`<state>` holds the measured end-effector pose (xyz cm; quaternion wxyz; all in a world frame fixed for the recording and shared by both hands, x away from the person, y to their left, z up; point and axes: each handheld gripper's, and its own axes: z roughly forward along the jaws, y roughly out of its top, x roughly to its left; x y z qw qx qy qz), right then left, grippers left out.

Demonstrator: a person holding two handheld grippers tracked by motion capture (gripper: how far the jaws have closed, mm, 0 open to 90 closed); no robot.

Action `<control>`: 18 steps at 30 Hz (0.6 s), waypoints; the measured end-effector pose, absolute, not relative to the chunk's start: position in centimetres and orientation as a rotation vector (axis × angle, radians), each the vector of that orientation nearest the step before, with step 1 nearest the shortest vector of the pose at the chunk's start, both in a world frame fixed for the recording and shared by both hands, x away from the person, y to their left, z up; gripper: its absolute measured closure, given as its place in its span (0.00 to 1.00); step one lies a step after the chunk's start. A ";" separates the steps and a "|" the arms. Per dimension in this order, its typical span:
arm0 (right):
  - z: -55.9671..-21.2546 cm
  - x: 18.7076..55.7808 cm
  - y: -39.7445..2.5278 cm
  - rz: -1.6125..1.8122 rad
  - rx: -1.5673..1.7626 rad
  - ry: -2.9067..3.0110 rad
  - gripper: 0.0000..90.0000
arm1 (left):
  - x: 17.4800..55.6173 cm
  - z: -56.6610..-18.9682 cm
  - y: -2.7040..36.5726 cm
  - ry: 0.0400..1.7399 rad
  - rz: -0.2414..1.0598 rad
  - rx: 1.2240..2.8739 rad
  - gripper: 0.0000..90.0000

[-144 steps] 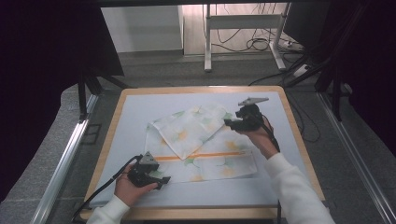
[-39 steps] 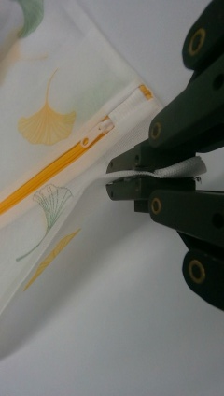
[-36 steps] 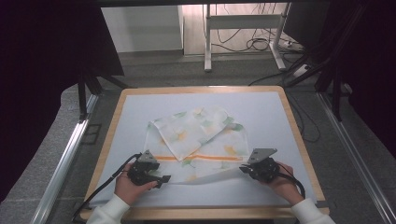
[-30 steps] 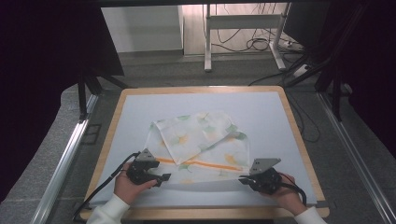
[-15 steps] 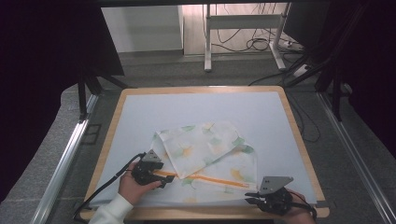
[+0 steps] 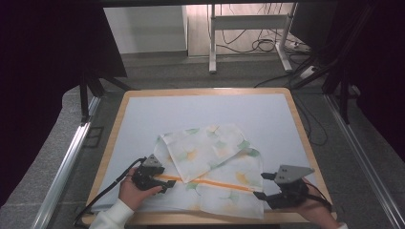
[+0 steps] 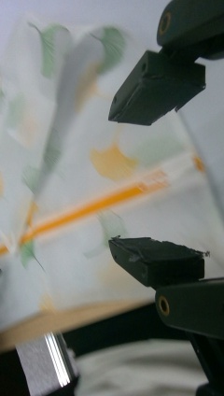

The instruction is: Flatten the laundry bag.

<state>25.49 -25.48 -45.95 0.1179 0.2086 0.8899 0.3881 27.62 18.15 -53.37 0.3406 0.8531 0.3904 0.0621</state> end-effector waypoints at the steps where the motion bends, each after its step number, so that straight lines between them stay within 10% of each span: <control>1: -46.0 26.1 -24.8 1.140 0.619 2.596 0.35 | 27.6 -53.4 18.2 1.016 0.162 2.221 0.32; 18: -50.3 30.5 -5.7 1.006 0.291 2.793 0.33 | 26.8 -53.5 18.6 1.007 0.185 2.224 0.32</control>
